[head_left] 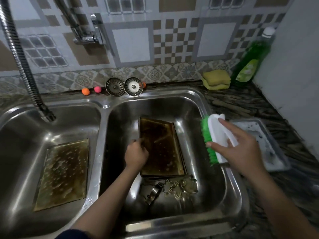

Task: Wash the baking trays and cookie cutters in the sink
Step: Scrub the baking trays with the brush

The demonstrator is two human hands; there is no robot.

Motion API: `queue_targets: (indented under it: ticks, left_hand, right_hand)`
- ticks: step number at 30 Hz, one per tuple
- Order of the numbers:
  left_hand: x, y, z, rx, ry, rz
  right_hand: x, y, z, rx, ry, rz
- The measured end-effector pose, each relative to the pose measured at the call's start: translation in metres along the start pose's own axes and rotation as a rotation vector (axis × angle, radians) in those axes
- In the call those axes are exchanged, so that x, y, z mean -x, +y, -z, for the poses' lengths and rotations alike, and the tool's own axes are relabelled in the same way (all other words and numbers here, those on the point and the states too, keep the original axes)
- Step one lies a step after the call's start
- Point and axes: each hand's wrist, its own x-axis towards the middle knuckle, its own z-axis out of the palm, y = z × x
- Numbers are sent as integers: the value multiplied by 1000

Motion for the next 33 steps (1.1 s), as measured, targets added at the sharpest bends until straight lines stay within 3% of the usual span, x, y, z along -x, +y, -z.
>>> queue_targets:
  ticks: [6,15,26,30,33]
  left_hand:
    - [4,24,13,125,38,-20]
    - [17,60,34,343,226,-128]
    - [44,64,44,357,229,-156]
    - [56,66,48,389,267,-156]
    - [66,71,50,439,289,-147]
  right_hand:
    - [-33,8,63,102,110,50]
    - [-46,60,85,393,-100,-93]
    - [-37,34,98,358,6,-77]
    - [-28,-11,83,210,64,-1]
    - [-12,-50,31,32,-14,42]
